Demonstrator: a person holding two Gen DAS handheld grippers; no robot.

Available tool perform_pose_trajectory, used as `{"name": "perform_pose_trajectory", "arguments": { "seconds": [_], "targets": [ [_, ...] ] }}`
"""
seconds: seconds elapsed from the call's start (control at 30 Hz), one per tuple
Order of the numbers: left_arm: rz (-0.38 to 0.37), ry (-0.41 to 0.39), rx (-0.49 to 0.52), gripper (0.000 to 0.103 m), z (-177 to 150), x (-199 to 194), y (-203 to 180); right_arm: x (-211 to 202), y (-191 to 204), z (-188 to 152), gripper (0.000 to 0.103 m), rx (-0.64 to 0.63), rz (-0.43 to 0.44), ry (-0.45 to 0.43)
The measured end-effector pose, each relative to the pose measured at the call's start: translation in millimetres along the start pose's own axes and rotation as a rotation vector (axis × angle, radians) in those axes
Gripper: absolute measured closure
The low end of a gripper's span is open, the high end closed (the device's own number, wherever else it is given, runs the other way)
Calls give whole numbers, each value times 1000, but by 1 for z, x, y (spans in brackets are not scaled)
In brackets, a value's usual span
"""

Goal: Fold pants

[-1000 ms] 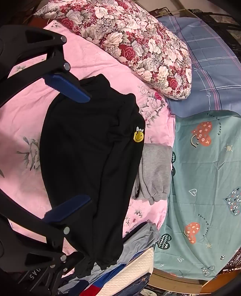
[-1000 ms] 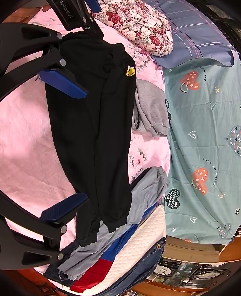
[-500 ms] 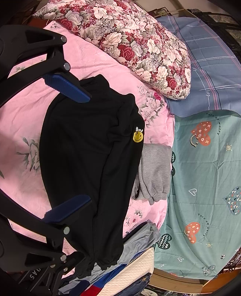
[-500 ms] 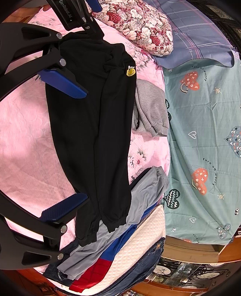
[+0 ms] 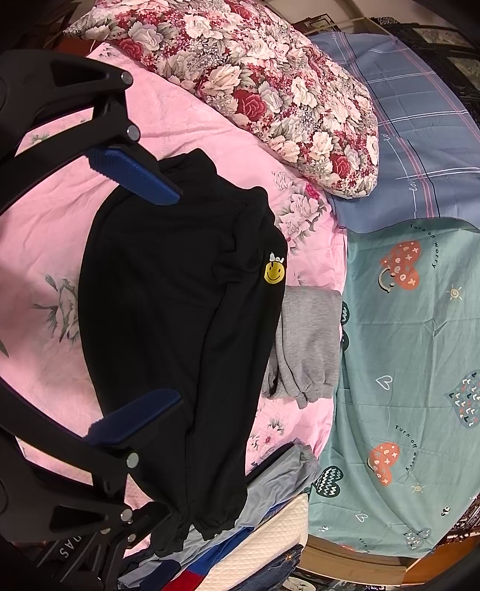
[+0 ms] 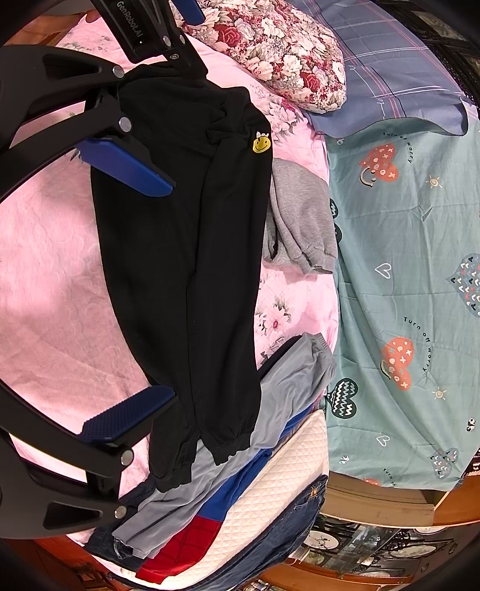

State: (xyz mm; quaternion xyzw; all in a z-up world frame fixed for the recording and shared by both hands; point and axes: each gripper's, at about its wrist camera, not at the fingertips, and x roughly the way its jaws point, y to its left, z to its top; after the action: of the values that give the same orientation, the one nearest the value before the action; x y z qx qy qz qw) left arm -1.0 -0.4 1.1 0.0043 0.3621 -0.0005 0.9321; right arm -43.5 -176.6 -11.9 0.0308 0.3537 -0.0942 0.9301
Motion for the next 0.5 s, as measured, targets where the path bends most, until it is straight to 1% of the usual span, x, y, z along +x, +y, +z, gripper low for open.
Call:
{"name": "perform_pose_trajectory", "arguments": {
  "seconds": [0.5],
  "targets": [
    [-1, 1, -4, 2, -2, 0, 0, -1, 1, -1, 1, -1, -1, 1]
  ]
}}
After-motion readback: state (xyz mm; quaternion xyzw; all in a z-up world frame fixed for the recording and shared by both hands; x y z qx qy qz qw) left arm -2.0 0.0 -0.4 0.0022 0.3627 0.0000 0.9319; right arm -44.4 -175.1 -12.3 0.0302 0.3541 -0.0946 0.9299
